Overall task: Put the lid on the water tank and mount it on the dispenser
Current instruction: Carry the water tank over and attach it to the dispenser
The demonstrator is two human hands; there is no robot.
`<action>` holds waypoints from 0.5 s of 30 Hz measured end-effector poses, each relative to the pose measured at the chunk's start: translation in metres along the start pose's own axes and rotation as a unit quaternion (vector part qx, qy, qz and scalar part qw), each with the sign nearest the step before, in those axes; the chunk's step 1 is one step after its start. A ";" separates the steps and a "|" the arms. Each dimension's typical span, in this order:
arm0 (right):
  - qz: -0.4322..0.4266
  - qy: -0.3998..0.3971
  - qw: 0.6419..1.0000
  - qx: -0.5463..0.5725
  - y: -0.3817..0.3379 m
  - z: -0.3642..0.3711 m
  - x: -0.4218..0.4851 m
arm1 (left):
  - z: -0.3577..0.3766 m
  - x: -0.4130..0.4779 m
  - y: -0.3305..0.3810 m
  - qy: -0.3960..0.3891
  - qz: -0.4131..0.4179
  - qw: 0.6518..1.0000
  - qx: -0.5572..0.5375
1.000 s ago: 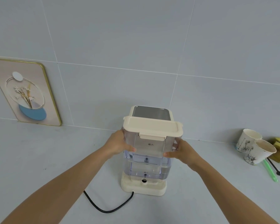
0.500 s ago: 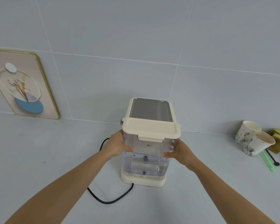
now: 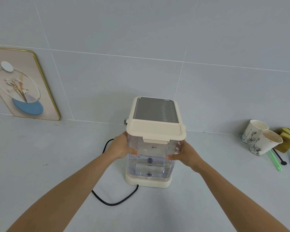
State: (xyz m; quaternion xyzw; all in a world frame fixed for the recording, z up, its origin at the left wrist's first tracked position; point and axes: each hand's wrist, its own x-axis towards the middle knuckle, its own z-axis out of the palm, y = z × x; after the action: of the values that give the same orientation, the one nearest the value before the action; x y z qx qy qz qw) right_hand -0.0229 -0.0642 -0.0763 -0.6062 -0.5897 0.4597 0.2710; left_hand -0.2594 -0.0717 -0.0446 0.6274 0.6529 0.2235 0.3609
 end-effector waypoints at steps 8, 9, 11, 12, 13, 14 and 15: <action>-0.009 0.008 1.000 -0.002 -0.009 -0.006 -0.014 | -0.002 -0.012 0.008 0.008 0.019 1.000 0.010; -0.022 0.014 1.000 -0.005 -0.014 -0.012 -0.024 | -0.003 -0.021 0.016 0.019 0.032 0.999 0.008; -0.025 0.017 0.999 -0.016 -0.017 -0.014 -0.021 | -0.003 -0.021 0.017 0.019 0.033 0.999 0.017; -0.031 0.015 0.999 -0.020 -0.018 -0.013 -0.024 | -0.003 -0.023 0.018 0.014 0.040 0.999 0.021; -0.033 0.010 0.999 -0.023 -0.018 -0.012 -0.026 | -0.003 -0.024 0.016 0.010 0.039 0.999 0.026; -0.032 0.009 0.999 -0.029 -0.020 -0.013 -0.022 | -0.005 -0.019 0.017 0.012 0.037 0.999 0.037; -0.029 0.008 0.999 -0.027 -0.029 -0.016 -0.018 | -0.011 -0.016 0.023 0.009 0.033 0.998 0.049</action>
State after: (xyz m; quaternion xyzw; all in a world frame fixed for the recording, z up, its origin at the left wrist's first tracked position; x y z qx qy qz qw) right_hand -0.0203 -0.0737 -0.0397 -0.5997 -0.6172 0.4306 0.2719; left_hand -0.2532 -0.0832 -0.0169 0.6639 0.6448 0.2085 0.3163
